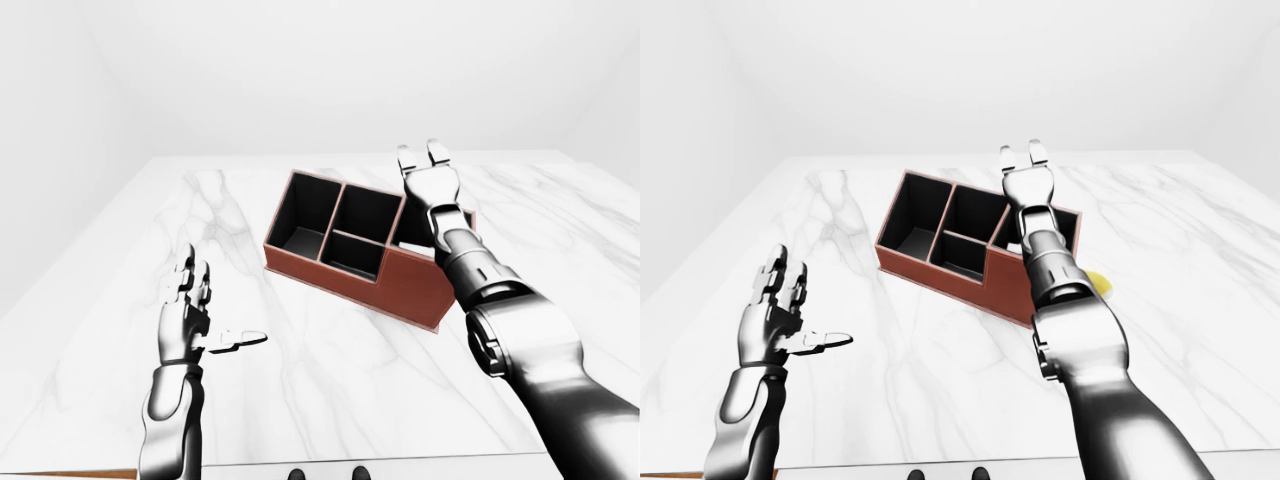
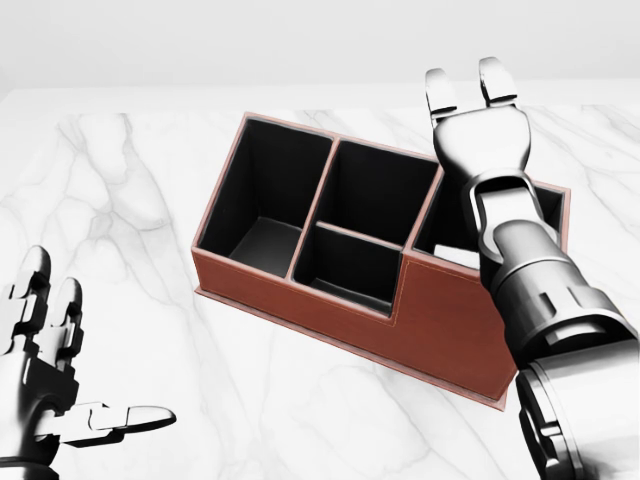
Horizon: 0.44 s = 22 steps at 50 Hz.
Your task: Pick up the book and place it in the right compartment of the caddy.
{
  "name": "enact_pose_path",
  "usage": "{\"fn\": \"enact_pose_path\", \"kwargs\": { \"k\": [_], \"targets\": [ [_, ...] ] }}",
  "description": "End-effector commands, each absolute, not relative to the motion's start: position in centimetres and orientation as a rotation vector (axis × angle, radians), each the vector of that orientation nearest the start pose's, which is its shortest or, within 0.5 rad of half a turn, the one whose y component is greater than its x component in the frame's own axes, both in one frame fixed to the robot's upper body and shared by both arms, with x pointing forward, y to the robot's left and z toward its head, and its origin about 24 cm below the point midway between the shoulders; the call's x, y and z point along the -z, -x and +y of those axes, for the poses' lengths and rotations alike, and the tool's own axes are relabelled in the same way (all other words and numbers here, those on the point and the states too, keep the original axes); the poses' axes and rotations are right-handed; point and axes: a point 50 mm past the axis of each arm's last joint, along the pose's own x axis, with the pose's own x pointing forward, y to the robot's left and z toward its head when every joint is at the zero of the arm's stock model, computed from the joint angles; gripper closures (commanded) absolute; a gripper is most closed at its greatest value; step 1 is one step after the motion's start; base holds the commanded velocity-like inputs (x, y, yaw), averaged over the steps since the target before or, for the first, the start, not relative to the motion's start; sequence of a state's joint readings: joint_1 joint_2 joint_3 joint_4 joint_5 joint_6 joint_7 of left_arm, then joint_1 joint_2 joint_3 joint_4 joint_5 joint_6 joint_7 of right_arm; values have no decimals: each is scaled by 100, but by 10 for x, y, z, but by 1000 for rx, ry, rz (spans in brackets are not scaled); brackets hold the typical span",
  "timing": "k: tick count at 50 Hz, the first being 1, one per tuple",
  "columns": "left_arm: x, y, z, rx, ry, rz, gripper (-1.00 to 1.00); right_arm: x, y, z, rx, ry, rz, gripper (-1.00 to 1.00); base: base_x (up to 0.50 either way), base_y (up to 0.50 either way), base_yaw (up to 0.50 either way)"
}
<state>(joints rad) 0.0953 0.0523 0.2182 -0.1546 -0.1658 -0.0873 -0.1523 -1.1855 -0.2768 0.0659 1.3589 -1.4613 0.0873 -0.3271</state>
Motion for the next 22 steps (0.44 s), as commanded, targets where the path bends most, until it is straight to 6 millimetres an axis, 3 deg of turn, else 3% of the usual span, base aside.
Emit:
{"fn": "enact_pose_path", "kwargs": {
  "k": [1,22],
  "targets": [
    [-73,-226,209,-80,58,-198,-100,-169,-423,-174,193,1814,-96,-100,0,0,0],
    [-80,-224,207,-77,55,-228,-100,-184,-425,-179,234,1781,-106,-100,0,0,0]
  ]
}}
